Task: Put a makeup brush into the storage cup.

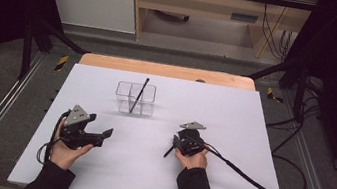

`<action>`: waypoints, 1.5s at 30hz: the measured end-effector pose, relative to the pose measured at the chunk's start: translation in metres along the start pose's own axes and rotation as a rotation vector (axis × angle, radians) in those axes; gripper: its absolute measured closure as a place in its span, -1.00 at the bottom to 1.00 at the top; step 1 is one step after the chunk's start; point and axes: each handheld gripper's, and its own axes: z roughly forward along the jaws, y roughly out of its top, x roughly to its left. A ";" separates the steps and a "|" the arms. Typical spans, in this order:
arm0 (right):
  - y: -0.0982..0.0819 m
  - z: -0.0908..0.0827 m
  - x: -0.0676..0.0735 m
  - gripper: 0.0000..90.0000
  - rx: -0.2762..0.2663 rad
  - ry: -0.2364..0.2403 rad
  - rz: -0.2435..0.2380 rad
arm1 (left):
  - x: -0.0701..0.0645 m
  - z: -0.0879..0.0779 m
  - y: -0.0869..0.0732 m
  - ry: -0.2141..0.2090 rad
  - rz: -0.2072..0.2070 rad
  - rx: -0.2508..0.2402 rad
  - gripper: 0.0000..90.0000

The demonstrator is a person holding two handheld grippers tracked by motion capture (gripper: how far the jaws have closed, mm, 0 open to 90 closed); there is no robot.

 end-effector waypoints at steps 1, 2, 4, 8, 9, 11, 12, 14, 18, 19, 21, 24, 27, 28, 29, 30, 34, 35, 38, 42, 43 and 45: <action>0.000 0.000 0.000 0.38 0.002 0.002 -0.002 | 0.000 0.000 0.000 0.000 0.000 0.000 -0.63; 0.000 0.000 0.000 0.40 0.003 0.002 -0.003 | 0.000 0.000 0.000 -0.001 0.000 0.000 -0.63; 0.000 -0.001 0.000 0.44 0.006 0.004 -0.006 | 0.000 0.000 0.000 -0.001 0.001 0.001 -0.63; 0.000 -0.002 0.000 0.52 0.012 0.004 -0.012 | -0.001 0.000 0.000 -0.002 0.002 0.001 -0.63; 0.001 -0.002 -0.001 0.54 0.016 0.005 -0.014 | -0.001 0.000 0.000 -0.001 0.003 0.001 -0.63; 0.000 -0.003 -0.001 0.57 0.017 0.007 -0.019 | -0.001 0.000 0.000 -0.001 0.003 0.002 -0.63; 0.000 -0.003 -0.002 0.58 0.017 0.007 -0.022 | -0.001 0.000 0.000 -0.001 0.003 0.003 -0.63; 0.000 -0.003 -0.002 0.60 0.020 0.008 -0.018 | -0.001 0.000 0.000 -0.002 0.003 0.003 -0.63; -0.001 -0.005 -0.003 0.66 0.026 0.010 -0.021 | -0.001 0.000 0.000 -0.002 0.003 0.004 -0.63; -0.001 -0.005 -0.004 0.68 0.027 0.014 -0.021 | -0.001 0.001 0.000 -0.002 0.003 0.005 -0.63; -0.001 -0.006 -0.006 0.71 0.029 0.018 -0.017 | -0.001 0.001 0.000 -0.002 0.004 0.006 -0.63; -0.002 -0.007 -0.008 0.75 0.035 0.021 -0.015 | -0.002 0.001 0.000 -0.002 0.005 0.008 -0.63; -0.002 -0.009 -0.010 0.79 0.042 0.021 -0.025 | -0.002 0.001 0.000 -0.002 0.005 0.007 -0.63; -0.003 -0.009 -0.010 0.80 0.045 0.017 -0.030 | -0.002 0.001 0.000 -0.002 0.006 0.008 -0.63; -0.003 -0.009 -0.011 0.81 0.048 0.017 -0.030 | -0.002 0.001 0.000 -0.002 0.006 0.009 -0.63; -0.003 -0.009 -0.011 0.82 0.046 0.015 -0.035 | -0.002 0.001 0.000 -0.002 0.006 0.009 -0.63; -0.002 -0.010 -0.014 0.84 0.058 0.020 -0.034 | -0.002 0.001 0.000 -0.002 0.007 0.010 -0.63; -0.002 -0.010 -0.015 0.85 0.061 0.021 -0.039 | -0.002 0.001 0.000 -0.002 0.007 0.010 -0.63; -0.001 -0.011 -0.017 0.87 0.072 0.026 -0.043 | -0.002 0.001 0.000 -0.002 0.008 0.011 -0.63; -0.001 -0.011 -0.019 0.87 0.076 0.036 -0.042 | -0.002 0.001 0.000 -0.003 0.008 0.013 -0.63; -0.001 -0.011 -0.019 0.86 0.076 0.038 -0.045 | -0.002 0.001 0.000 -0.004 0.008 0.012 -0.63; -0.002 -0.011 -0.019 0.84 0.069 0.038 -0.065 | -0.002 0.001 0.000 -0.004 0.008 0.013 -0.63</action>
